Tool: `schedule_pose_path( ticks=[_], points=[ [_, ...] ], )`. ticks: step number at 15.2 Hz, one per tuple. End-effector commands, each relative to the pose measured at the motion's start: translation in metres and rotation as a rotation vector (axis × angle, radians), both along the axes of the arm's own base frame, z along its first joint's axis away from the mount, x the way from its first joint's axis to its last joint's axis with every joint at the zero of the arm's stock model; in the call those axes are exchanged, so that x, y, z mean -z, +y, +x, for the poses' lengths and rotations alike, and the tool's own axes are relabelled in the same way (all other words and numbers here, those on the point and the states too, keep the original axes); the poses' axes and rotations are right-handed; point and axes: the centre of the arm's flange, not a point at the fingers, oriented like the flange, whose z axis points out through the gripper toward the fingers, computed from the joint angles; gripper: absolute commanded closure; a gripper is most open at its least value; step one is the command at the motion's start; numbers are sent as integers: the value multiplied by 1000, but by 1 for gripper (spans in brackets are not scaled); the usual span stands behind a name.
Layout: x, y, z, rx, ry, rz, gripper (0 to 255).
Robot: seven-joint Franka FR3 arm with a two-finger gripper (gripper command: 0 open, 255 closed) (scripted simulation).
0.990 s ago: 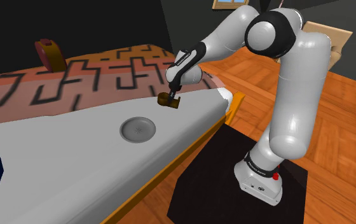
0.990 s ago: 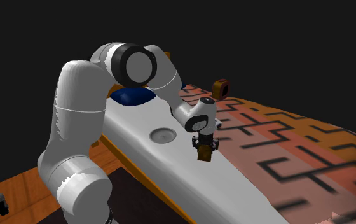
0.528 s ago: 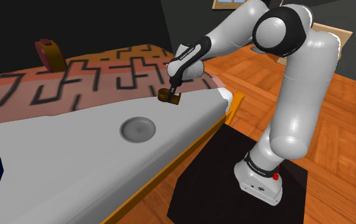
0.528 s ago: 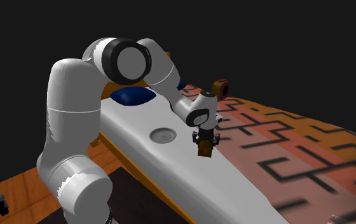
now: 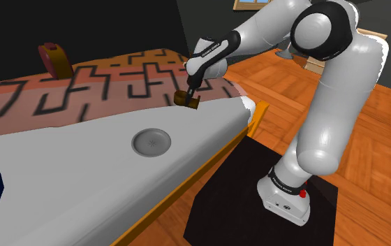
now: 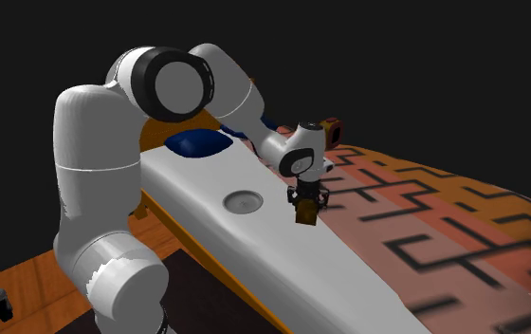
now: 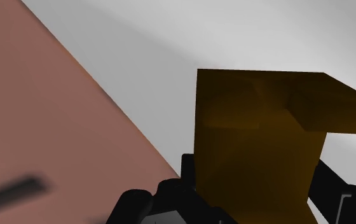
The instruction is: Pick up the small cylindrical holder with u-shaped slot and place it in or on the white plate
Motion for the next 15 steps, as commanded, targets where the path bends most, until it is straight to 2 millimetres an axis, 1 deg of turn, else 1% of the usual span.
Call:
schedule_pose_path(
  ticks=[1,2,3,15],
  points=[
    [-11,-1,0,0,0,0,255],
    [-16,-1,0,0,0,0,255],
    [-16,-1,0,0,0,0,255],
    [-15,156,-24,0,0,0,255]
  ],
)
